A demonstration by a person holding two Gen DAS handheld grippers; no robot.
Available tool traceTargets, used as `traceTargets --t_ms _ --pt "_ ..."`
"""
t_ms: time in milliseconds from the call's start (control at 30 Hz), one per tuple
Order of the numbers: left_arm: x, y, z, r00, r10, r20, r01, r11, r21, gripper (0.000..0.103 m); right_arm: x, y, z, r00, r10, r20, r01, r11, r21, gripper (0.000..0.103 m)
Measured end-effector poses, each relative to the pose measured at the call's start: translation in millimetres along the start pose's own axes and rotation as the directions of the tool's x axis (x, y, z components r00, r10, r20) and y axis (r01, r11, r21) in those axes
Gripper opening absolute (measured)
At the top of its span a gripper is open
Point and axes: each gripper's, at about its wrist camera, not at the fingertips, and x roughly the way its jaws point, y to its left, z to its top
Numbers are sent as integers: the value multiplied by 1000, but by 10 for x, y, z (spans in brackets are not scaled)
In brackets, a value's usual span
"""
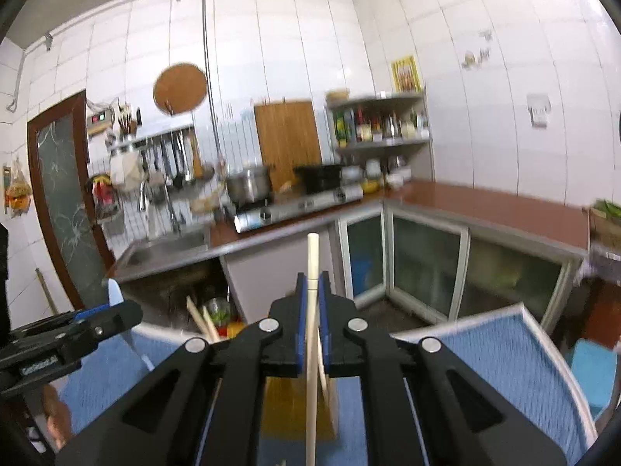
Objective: Organize utensils
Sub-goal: 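Lift the white spoon and chopstick and carry both over the yellow holder, then lower the spoon and chopstick into the yellow holder and open both tools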
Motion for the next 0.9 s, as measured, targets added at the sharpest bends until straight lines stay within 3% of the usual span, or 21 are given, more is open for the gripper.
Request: traceTargets --t_ms 167,367,567,767,900 --pt "125 -44 309 997 44 62 -46 999 28 31 211 74 236 992 -10 124 9 1000 1 6" --pt "518 49 234 993 80 82 -82 996 24 31 427 35 125 976 -13 216 11 1000 7 6" --pt "885 147 -189 996 78 34 -79 997 23 31 669 -63 -315 987 12 162 -9 1000 -17 6" --pt "1136 298 -548 994 85 -65 -85 996 7 32 836 -73 -713 998 52 39 -50 997 -58 6" --pt "1188 396 -680 988 104 -111 -106 994 -14 53 917 -78 -890 998 55 -44 -57 997 -52 6"
